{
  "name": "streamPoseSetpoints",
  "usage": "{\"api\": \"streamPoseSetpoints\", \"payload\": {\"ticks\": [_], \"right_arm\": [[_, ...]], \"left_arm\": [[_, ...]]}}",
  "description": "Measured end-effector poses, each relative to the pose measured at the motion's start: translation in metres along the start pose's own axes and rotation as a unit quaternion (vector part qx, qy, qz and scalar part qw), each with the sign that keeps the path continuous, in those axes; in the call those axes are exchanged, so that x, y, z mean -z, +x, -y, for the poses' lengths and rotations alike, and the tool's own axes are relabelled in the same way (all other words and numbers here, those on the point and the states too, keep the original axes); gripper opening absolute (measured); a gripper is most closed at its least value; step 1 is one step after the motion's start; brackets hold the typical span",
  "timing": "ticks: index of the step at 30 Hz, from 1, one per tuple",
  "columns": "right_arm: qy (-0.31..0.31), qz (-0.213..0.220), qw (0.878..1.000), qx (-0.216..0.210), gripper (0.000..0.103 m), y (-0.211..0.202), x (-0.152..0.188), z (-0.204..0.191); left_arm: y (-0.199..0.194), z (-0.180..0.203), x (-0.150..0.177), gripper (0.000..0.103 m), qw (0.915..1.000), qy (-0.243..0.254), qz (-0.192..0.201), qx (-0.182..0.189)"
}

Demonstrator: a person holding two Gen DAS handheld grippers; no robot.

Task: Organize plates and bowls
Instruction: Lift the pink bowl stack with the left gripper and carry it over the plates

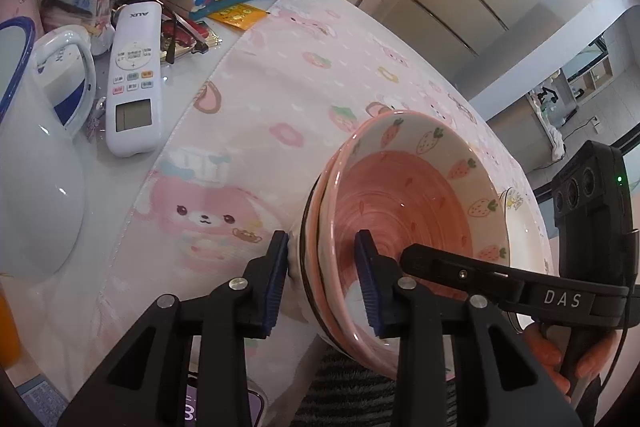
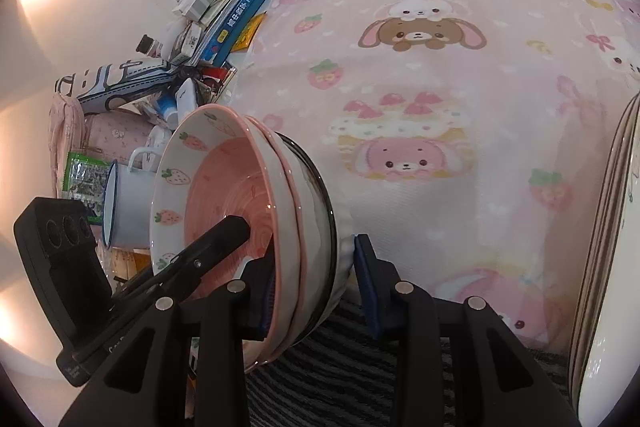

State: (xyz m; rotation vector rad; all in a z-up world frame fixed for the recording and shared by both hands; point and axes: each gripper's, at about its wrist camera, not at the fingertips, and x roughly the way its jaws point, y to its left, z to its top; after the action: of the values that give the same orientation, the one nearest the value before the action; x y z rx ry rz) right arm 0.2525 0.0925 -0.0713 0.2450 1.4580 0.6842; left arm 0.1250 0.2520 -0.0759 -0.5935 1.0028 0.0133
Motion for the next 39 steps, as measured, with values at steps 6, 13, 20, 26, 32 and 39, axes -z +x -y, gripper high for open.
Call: {"api": "streamPoseSetpoints", "payload": {"ticks": [6, 13, 20, 26, 32, 39], "right_arm": [[0.0, -0.038, 0.999, -0.004, 0.035, 0.003, -0.01, 0.001], [-0.001, -0.028, 1.0, -0.012, 0.036, 0.003, -0.007, 0.002], [0.002, -0.052, 0.999, 0.008, 0.036, 0.003, -0.011, -0.003], [0.022, -0.06, 0.998, 0.007, 0.036, 0.003, -0.013, -0.002], [0.036, -0.058, 0.998, 0.008, 0.036, -0.007, -0.013, -0.004], [0.032, -0.044, 0.998, -0.001, 0.036, -0.033, -0.013, -0.004]], "left_arm": [[0.001, -0.001, -0.002, 0.033, 1.0, -0.003, 0.001, 0.002], [0.006, -0.002, -0.005, 0.038, 0.9997, -0.014, -0.009, 0.019], [0.002, 0.002, 0.001, 0.038, 0.9999, -0.014, -0.004, 0.008], [0.003, 0.001, -0.003, 0.038, 0.9996, -0.023, -0.017, 0.008], [0.0, 0.008, -0.007, 0.038, 0.9995, -0.021, -0.024, 0.009], [-0.016, 0.024, -0.012, 0.038, 0.9998, -0.01, -0.012, 0.013]]}}
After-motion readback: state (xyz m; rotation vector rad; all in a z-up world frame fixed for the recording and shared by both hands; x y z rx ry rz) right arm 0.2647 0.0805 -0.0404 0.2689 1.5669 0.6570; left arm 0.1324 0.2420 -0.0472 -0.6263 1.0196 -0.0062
